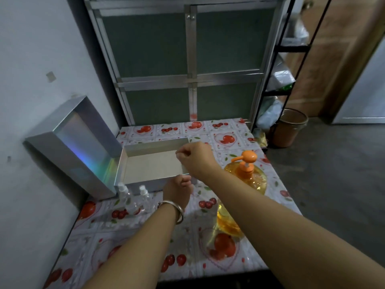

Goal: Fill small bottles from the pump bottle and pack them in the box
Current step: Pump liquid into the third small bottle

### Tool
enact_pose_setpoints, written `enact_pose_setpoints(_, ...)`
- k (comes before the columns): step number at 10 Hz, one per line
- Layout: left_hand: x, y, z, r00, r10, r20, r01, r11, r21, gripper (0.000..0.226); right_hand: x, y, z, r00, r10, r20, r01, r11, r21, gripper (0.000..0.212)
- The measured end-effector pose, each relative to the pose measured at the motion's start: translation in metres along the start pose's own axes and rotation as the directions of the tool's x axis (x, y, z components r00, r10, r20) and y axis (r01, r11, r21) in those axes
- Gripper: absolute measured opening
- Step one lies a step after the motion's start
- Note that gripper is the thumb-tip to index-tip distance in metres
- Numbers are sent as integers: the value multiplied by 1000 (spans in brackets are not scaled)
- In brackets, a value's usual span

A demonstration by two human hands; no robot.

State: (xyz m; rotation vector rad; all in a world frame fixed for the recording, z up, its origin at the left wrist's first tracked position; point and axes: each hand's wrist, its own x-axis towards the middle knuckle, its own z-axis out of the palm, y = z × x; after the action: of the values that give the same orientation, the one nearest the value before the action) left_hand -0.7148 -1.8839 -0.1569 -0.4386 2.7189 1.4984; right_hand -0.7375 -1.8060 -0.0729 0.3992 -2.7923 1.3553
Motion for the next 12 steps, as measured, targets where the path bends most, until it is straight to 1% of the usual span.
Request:
enact_pose_setpoints(1, 4, 13, 10, 999, 21, 34, -20, 999, -42, 30, 4, -7, -32, 1000, -14, -4, 14, 998, -65, 24)
enact_pose_setpoints(2, 14, 16, 21, 995, 48, 93, -49, 999, 7, 37, 10, -5, -57, 1000, -29, -11, 27, 984, -176, 22)
enact_pose_setpoints(3, 27, 17, 34, 989, 45, 138, -59, 994, 94, 41, 16, 10, -74, 1000, 15, 12, -11, 953, -303, 18)
enact_pose_setpoints(4, 43, 9, 49, 981, 50, 185, -84, 980, 183, 45, 20, 31, -82, 993, 103, 63, -64, 892, -447, 30)
enact_pose_setpoints(5, 62, -1, 63, 972, 56, 227, -127, 941, 314, 48, 22, 47, -84, 971, 202, 130, -122, 881, -458, 38)
enact_pose_setpoints(6, 78, -3, 77, 968, -16, 252, -75, 935, 347, 46, 25, 53, -85, 949, 252, 191, -158, 900, -406, 41)
enact_pose_setpoints(7, 94, -3, 95, 973, -27, 228, -75, 901, 426, 38, 27, 53, -85, 926, 289, 243, -181, 905, -384, 45)
enact_pose_setpoints(8, 131, -39, 121, 976, -26, 214, -78, 882, 464, 39, 28, 53, -87, 914, 304, 269, -196, 911, -362, 48)
enact_pose_setpoints(9, 180, -97, 153, 971, 61, 233, -190, 786, 588, 48, 27, 54, -88, 919, 283, 275, -179, 920, -349, 48)
enact_pose_setpoints(10, 230, -154, 189, 969, -130, 212, -22, 804, 594, 52, 26, 54, -88, 925, 258, 279, -152, 924, -350, 49)
enact_pose_setpoints(11, 239, -162, 195, 980, -113, 166, -7, 805, 593, 42, 25, 52, -88, 928, 250, 277, -149, 929, -340, 49)
enact_pose_setpoints(12, 240, -159, 197, 978, -92, 186, -48, 772, 634, 43, 25, 53, -88, 928, 254, 274, -151, 926, -346, 48)
